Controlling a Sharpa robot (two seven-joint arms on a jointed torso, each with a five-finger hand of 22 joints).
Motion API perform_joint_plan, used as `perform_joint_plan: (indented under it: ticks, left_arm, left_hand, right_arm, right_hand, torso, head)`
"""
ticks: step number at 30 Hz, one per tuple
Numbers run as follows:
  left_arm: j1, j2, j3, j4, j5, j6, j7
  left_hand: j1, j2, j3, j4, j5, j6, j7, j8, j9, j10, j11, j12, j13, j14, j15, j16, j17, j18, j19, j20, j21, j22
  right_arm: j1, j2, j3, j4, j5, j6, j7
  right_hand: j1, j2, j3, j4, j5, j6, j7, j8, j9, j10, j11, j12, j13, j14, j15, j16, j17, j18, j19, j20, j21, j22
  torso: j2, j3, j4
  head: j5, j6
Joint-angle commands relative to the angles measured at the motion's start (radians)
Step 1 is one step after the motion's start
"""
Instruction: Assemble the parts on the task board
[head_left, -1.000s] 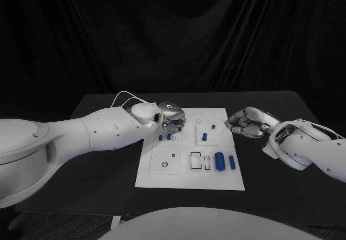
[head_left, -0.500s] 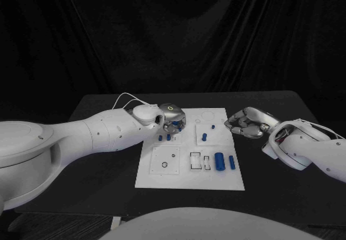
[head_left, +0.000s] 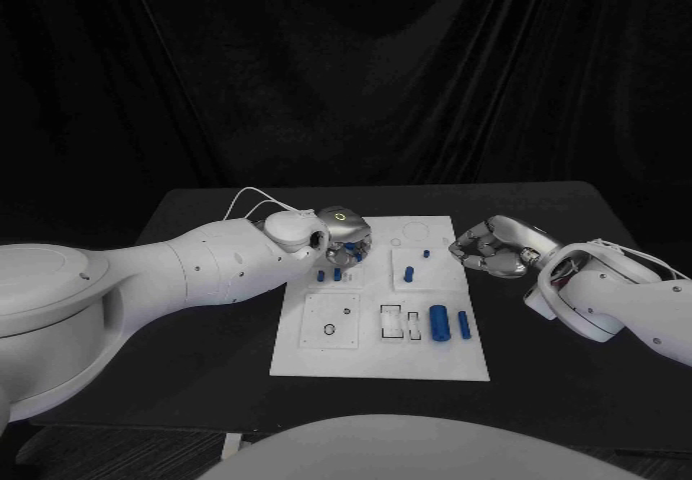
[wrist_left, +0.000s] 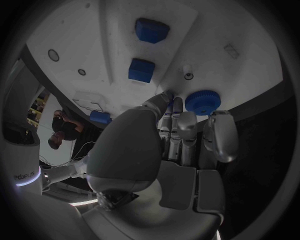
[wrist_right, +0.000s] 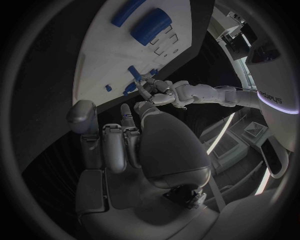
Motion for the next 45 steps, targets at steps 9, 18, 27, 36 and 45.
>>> perform_joint_plan:
  ticks: [9, 18, 27, 36, 45]
  left_arm:
    - [0.011, -0.061, 0.001, 0.086, -0.002, -0.105, 0.023]
    - [0.074, -0.131, 0.001, 0.168, -0.002, -0.026, 0.022]
    - [0.083, -0.165, 0.001, 0.187, -0.002, 0.024, 0.028]
    - [0.077, -0.182, 0.001, 0.189, -0.002, 0.041, 0.024]
    - [0.06, -0.178, 0.001, 0.173, -0.002, 0.036, 0.018]
  left_hand:
    - [0.011, -0.001, 0.017, -0.024, -0.037, 0.029, 0.01, -0.013, -0.003, 0.068, 0.007, -0.074, -0.04, 0.025, 0.004, -0.019, -0.034, -0.013, 0.019, -0.007, 0.015, 0.18]
    - [0.006, -0.005, 0.04, -0.017, -0.077, 0.001, 0.008, -0.051, -0.021, 0.06, 0.007, -0.126, -0.065, 0.036, 0.002, -0.016, -0.027, -0.014, 0.023, -0.008, 0.016, 0.181]
    - [0.002, -0.006, 0.041, -0.013, -0.089, 0.0, 0.006, -0.055, -0.024, 0.06, 0.006, -0.135, -0.07, 0.029, 0.002, -0.027, -0.043, -0.011, 0.016, -0.007, 0.002, 0.178]
    - [0.0, -0.008, 0.042, -0.011, -0.092, -0.001, 0.005, -0.057, -0.026, 0.06, 0.005, -0.139, -0.072, 0.025, 0.001, -0.031, -0.049, -0.01, 0.013, -0.007, -0.004, 0.176]
    - [-0.002, -0.011, 0.041, -0.009, -0.096, 0.0, 0.004, -0.058, -0.027, 0.062, 0.004, -0.142, -0.073, 0.022, 0.001, -0.033, -0.051, -0.01, 0.012, -0.007, -0.005, 0.176]
  right_arm:
    - [-0.003, -0.005, 0.001, 0.002, -0.004, 0.003, -0.013]
    - [-0.006, -0.004, 0.001, 0.0, -0.004, 0.006, -0.014]
    - [-0.007, -0.004, 0.001, 0.0, -0.004, 0.008, -0.016]
    - [-0.008, 0.002, 0.001, -0.005, -0.004, 0.013, -0.017]
    - [-0.008, 0.002, 0.001, -0.005, -0.004, 0.015, -0.018]
  right_hand:
    - [0.0, -0.003, 0.003, 0.003, 0.005, 0.004, -0.001, 0.004, 0.001, 0.028, -0.008, -0.005, 0.171, 0.066, -0.003, -0.004, 0.139, 0.017, -0.004, -0.004, -0.007, 0.104]
    - [0.001, -0.004, 0.004, 0.002, 0.005, 0.003, -0.001, 0.004, 0.001, 0.027, -0.008, -0.006, 0.17, 0.065, -0.004, -0.005, 0.137, 0.018, -0.005, -0.004, -0.008, 0.104]
    - [0.001, -0.004, 0.004, 0.002, 0.005, 0.003, -0.001, 0.004, 0.001, 0.027, -0.008, -0.006, 0.17, 0.065, -0.004, -0.005, 0.137, 0.018, -0.005, -0.004, -0.008, 0.104]
    - [0.002, -0.004, 0.005, 0.001, 0.004, 0.004, -0.001, 0.004, 0.001, 0.025, -0.008, -0.007, 0.168, 0.064, -0.004, -0.006, 0.136, 0.018, -0.006, -0.004, -0.011, 0.104]
    - [0.002, -0.004, 0.005, 0.001, 0.004, 0.004, -0.001, 0.004, 0.001, 0.025, -0.008, -0.007, 0.168, 0.064, -0.004, -0.006, 0.136, 0.018, -0.006, -0.004, -0.011, 0.104]
  torso:
    - [0.0, 0.0, 0.0003]
    - [-0.002, 0.0, 0.001]
    - [-0.002, 0.0007, -0.0002]
    - [0.001, -0.0008, 0.0007]
    - [0.0, 0.0, 0.0008]
  head:
    - [-0.004, 0.0]
    - [0.002, 0.0]
    - [0.003, 0.0]
    - [0.006, 0.0]
    - [0.003, 0.0]
